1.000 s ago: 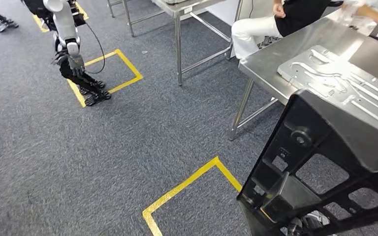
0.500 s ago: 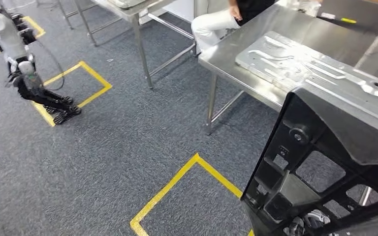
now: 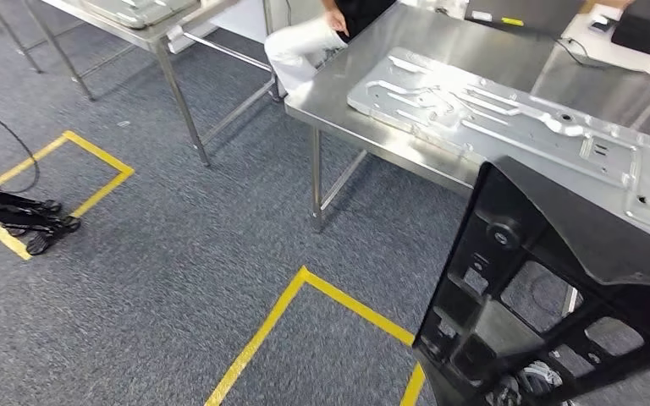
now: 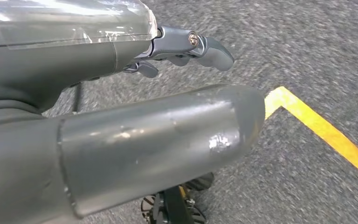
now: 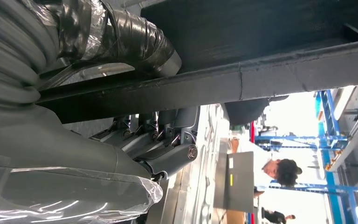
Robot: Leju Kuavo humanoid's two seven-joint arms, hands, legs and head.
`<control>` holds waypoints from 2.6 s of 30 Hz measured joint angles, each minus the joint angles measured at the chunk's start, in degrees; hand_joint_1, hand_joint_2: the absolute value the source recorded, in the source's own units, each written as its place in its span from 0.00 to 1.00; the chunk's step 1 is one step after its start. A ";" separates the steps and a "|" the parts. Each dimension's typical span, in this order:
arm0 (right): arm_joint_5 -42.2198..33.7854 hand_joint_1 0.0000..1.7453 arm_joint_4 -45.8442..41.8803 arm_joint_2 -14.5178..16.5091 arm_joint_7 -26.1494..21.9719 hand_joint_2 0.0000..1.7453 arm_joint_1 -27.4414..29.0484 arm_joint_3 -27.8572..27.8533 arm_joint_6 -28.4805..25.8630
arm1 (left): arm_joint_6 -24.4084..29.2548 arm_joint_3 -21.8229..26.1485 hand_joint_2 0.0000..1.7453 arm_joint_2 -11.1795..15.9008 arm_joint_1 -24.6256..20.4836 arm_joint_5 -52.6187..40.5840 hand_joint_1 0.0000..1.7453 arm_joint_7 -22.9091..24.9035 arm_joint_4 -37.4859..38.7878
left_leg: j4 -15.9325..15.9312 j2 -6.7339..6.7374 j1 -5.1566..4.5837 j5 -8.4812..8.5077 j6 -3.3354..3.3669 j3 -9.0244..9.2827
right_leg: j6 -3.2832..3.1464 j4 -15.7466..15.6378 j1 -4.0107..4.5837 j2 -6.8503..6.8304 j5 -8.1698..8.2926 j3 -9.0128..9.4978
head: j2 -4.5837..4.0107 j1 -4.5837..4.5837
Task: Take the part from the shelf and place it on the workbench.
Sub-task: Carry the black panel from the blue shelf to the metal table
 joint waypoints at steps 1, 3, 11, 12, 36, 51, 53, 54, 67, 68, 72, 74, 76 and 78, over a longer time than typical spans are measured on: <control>0.01 1.00 -0.03 -0.01 -0.01 1.00 -0.06 0.00 0.00 | 0.01 0.00 0.00 -0.05 0.03 0.00 0.00 -0.02 0.00 | -0.26 0.78 0.12 0.13 0.34 0.10 | 0.20 2.65 0.02 -1.76 -1.58 -1.25 | 0.00 0.10; 0.01 1.00 -0.04 -0.01 0.00 1.00 -0.16 0.00 0.00 | 0.01 0.01 0.00 -0.04 0.21 0.00 0.00 -0.04 0.00 | -0.31 2.28 -0.07 0.05 0.63 0.14 | 0.64 10.06 -0.16 -4.67 -5.20 -5.02 | 0.00 0.27; 0.09 1.00 0.15 -0.02 0.16 1.00 -0.19 -0.03 -0.12 | -0.07 0.03 0.00 -0.11 -0.12 0.02 0.00 0.09 0.00 | -0.03 6.52 -0.40 -1.46 -1.08 1.40 | 0.36 -1.80 -0.31 -7.59 1.17 1.02 | 0.00 0.26; 0.28 1.00 0.21 -0.02 0.25 1.00 -0.17 -0.04 -0.44 | -0.11 0.04 0.00 -0.11 -0.34 0.07 0.00 0.09 0.00 | -0.08 6.73 -0.46 -1.54 -1.41 1.55 | 0.08 -1.82 -0.09 -7.39 1.08 1.04 | 0.01 0.26; 16.01 1.00 1.46 -0.06 7.99 1.00 -1.12 -0.04 -14.28 | -0.10 0.21 0.00 -0.06 0.09 -0.70 0.00 0.74 0.00 | -0.10 2.10 -0.18 -1.21 0.58 1.29 | 1.03 14.09 -0.48 -5.40 -5.73 -6.52 | 0.00 0.31; 23.43 1.00 5.84 -0.53 12.22 1.00 -4.16 -0.04 -23.39 | -0.55 0.04 0.00 0.46 -0.17 -1.55 0.00 1.14 0.00 | 16.53 2.05 -0.13 -8.70 -2.44 -6.37 | -2.61 -1.75 0.03 -5.53 0.20 1.85 | 0.01 0.08; 23.44 1.00 6.13 -0.53 12.23 1.00 -4.18 -0.04 -23.39 | -0.55 0.04 0.00 0.51 0.00 -1.55 0.00 1.16 0.00 | 11.69 2.03 -0.22 -3.69 -1.96 -5.62 | -2.54 -1.72 0.24 -5.25 -0.53 2.92 | 0.01 0.08; 23.45 1.00 6.23 -0.53 12.23 1.00 -4.20 -0.04 -23.40 | -0.55 0.04 0.00 0.55 0.02 -1.55 0.00 1.17 0.00 | 7.96 1.98 -0.37 -1.37 -1.56 -4.35 | -2.42 -1.75 0.30 -5.17 -0.92 3.44 | 0.01 0.08; 43.01 1.00 11.46 -9.49 26.83 1.00 -18.92 -0.06 -42.52 | -2.21 -3.04 0.00 1.16 -0.91 -6.52 0.00 1.19 0.00 | -0.14 2.35 -0.47 -0.35 0.75 0.66 | 1.25 12.55 -0.73 -5.55 -4.25 -5.72 | 0.00 0.25; 44.56 1.00 12.25 -10.52 28.02 1.00 -20.79 -0.01 -42.53 | -2.33 -3.40 0.00 1.18 -0.99 -6.76 0.00 1.24 0.00 | -0.12 2.30 -0.44 -0.71 0.62 1.21 | 1.30 9.64 -0.88 -5.63 -1.57 -4.91 | 0.00 0.25; 50.51 1.00 14.81 -13.70 33.11 1.00 -27.82 1.44 -41.87 | -2.70 -4.51 0.00 1.34 -1.19 -7.61 0.00 1.47 0.00 | -0.01 2.10 -0.58 -2.02 -0.53 2.13 | 0.50 -0.58 -0.60 -5.74 2.79 -0.78 | 0.02 0.22; 53.92 1.00 16.25 -15.56 36.58 1.00 -31.98 2.71 -40.30 | -3.04 -5.04 0.00 1.48 -1.50 -8.10 0.00 1.60 0.01 | -0.22 2.23 -0.64 -2.21 -1.19 2.09 | -0.20 -1.04 -0.49 -5.46 2.30 -0.71 | 0.01 0.18; 56.23 1.00 17.59 -17.39 39.09 1.00 -35.91 3.89 -38.57 | -3.42 -5.52 0.00 1.56 -1.85 -8.42 0.00 1.67 0.03 | 1.01 2.22 -0.49 -2.86 -1.71 1.80 | -0.95 -1.61 -0.71 -5.35 2.21 -0.28 | 0.01 0.17; 57.82 1.00 18.85 -18.81 40.55 1.00 -39.38 5.06 -37.32 | -3.68 -5.76 0.00 1.74 -2.00 -8.59 0.00 1.69 0.06 | 6.90 2.08 -0.32 -5.19 -2.04 -1.18 | -1.68 -2.02 -0.80 -5.51 1.89 0.41 | 0.01 0.15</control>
